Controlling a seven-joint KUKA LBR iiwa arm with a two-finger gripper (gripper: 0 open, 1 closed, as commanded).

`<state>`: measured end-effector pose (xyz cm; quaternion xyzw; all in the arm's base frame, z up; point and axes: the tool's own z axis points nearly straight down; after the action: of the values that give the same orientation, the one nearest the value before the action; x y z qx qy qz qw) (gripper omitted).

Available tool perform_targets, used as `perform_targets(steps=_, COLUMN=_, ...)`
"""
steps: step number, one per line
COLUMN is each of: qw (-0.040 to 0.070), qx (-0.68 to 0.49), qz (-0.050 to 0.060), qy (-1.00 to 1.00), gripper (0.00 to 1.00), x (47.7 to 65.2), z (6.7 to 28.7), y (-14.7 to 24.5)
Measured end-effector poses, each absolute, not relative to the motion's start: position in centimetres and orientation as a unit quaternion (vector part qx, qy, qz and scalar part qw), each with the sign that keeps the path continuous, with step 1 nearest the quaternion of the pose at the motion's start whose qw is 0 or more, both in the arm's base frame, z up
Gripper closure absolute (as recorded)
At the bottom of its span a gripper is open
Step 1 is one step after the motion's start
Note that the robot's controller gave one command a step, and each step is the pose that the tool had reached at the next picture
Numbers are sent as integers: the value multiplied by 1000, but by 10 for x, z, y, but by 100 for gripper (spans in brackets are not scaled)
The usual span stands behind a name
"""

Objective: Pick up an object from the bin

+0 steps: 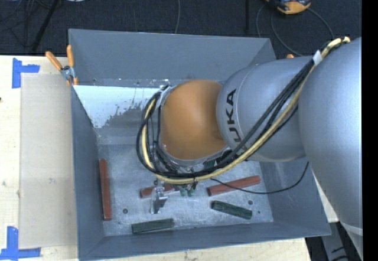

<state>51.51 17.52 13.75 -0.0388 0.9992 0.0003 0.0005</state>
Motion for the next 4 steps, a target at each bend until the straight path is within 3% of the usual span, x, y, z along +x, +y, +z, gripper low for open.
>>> perform_targets(steps=1, qw=5, qx=56, qz=2, qy=998, gripper=100, x=530, z=75, y=172)
perform_targets(steps=2, qw=5, qx=57, qz=2, qy=998, gripper=100, x=530, z=75, y=172)
perform_targets(steps=3, qw=-2, qx=71, qz=-1, qy=997, gripper=100, x=520, z=106, y=175)
perform_targets(steps=4, qw=-2, qx=74, qz=0, qy=997, gripper=100, x=520, z=153, y=175)
